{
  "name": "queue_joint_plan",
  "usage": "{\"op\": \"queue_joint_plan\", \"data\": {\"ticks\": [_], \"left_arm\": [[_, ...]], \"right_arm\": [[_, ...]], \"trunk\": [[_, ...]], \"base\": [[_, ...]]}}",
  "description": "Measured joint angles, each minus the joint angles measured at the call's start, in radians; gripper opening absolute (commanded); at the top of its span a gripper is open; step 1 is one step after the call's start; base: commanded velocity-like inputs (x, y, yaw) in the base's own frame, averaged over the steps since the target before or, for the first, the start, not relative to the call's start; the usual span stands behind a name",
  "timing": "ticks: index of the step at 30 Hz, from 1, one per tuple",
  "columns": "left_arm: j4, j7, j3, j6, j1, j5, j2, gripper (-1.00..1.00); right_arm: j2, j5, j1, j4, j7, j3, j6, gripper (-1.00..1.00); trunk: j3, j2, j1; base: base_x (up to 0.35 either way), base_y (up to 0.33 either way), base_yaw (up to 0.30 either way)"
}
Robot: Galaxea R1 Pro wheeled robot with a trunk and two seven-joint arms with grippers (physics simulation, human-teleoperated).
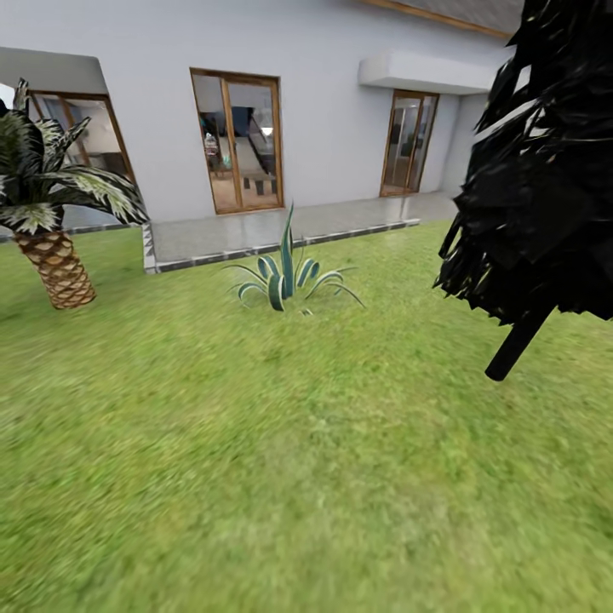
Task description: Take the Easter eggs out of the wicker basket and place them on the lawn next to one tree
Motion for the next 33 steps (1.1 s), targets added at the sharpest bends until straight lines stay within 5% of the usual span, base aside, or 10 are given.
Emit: {"op": "queue_joint_plan", "data": {"ticks": [33], "left_arm": [[0.000, 0.000, 0.000, 0.000, 0.000, -0.001, 0.000, 1.00]], "right_arm": [[-0.005, 0.002, 0.000, 0.000, 0.003, 0.001, 0.002, 1.00]], "trunk": [[0.000, 0.000, 0.000]], "base": [[0.340, 0.000, -0.031]]}}
